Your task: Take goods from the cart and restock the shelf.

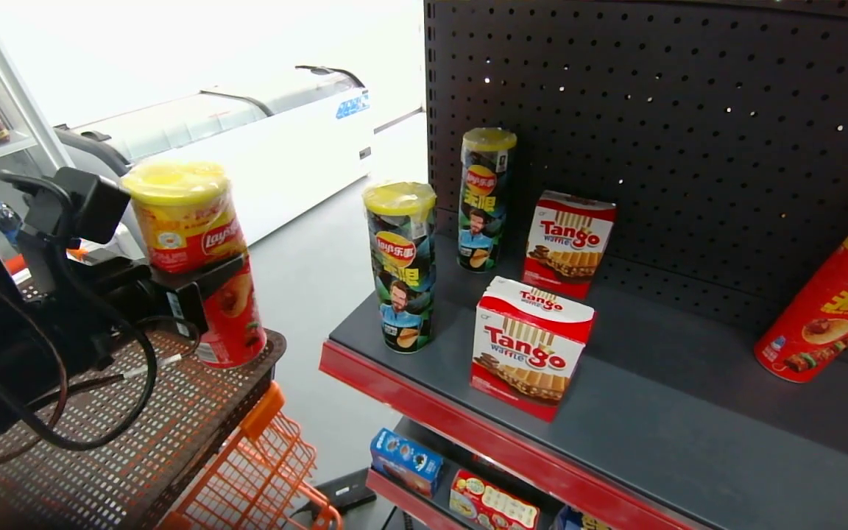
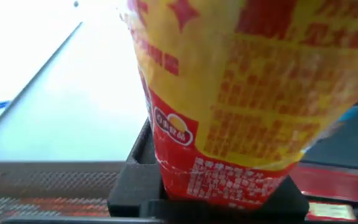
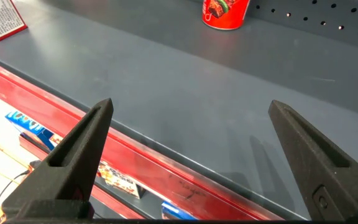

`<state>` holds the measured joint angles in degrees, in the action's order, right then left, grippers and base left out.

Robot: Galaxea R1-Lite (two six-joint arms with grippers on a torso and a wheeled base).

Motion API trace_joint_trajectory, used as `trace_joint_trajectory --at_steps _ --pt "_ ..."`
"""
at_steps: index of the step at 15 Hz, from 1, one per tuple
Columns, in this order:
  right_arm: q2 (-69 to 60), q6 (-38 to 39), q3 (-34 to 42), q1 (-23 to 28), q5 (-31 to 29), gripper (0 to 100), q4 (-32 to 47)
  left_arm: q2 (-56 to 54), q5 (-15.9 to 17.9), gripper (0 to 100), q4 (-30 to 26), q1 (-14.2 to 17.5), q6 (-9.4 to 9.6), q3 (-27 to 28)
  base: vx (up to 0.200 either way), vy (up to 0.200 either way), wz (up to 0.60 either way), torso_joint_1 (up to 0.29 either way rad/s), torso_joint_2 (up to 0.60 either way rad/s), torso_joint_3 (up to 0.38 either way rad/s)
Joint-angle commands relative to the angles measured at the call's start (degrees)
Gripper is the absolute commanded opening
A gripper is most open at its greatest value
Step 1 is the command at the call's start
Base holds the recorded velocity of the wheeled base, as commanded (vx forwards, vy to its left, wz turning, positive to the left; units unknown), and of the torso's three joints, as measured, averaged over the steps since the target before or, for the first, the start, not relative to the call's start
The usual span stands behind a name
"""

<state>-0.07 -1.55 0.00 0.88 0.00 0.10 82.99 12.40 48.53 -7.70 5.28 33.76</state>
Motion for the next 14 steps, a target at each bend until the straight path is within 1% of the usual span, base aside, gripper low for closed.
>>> trace_joint_trajectory --at_steps 1,2,3,5,6,7,9,11,14 --pt "0.07 -0.03 0.00 0.00 0.00 100 -0.01 -5.21 0.17 0 -0.37 -7.85 -2.82 -0.01 0.000 0.000 0.00 0.000 0.00 0.000" --pt "0.07 -0.03 0.00 0.00 0.00 100 -0.01 -6.35 0.17 0 -0.63 -9.61 -3.34 -0.36 0.000 0.000 0.00 0.000 0.00 0.000" --pt "0.07 -0.03 0.00 0.00 0.00 100 -0.01 -7.32 -0.36 0 -1.07 -11.28 -3.43 -1.15 0.000 0.000 0.00 0.000 0.00 0.000" --pt "0.07 -0.03 0.00 0.00 0.00 100 -0.01 -9.17 -0.53 0 -1.33 -12.77 -2.64 -4.66 0.000 0.000 0.00 0.000 0.00 0.000" --pt "0.07 -0.03 0.00 0.00 0.00 100 -0.01 -9.17 -0.53 0 -1.33 -12.77 -2.64 -4.66 0.000 0.000 0.00 0.000 0.00 0.000" --pt "0.07 -0.03 0.00 0.00 0.00 100 -0.01 -10.48 -0.36 0 -1.69 -13.92 -2.64 -5.72 0.000 0.000 0.00 0.000 0.00 0.000" --pt "0.07 -0.03 0.00 0.00 0.09 100 -0.01 -11.19 0.43 0 -3.79 -16.55 -2.99 -5.89 0.000 0.000 0.00 0.000 0.00 0.000" --pt "0.07 -0.03 0.00 0.00 0.00 100 -0.01 -11.19 0.79 0 -4.50 -18.40 -2.99 -7.12 0.000 0.000 0.00 0.000 0.00 0.000" --pt "0.07 -0.03 0.00 0.00 0.09 100 -0.01 -11.19 0.87 0 -4.59 -23.94 -2.99 -9.41 0.000 0.000 0.00 0.000 0.00 0.000"
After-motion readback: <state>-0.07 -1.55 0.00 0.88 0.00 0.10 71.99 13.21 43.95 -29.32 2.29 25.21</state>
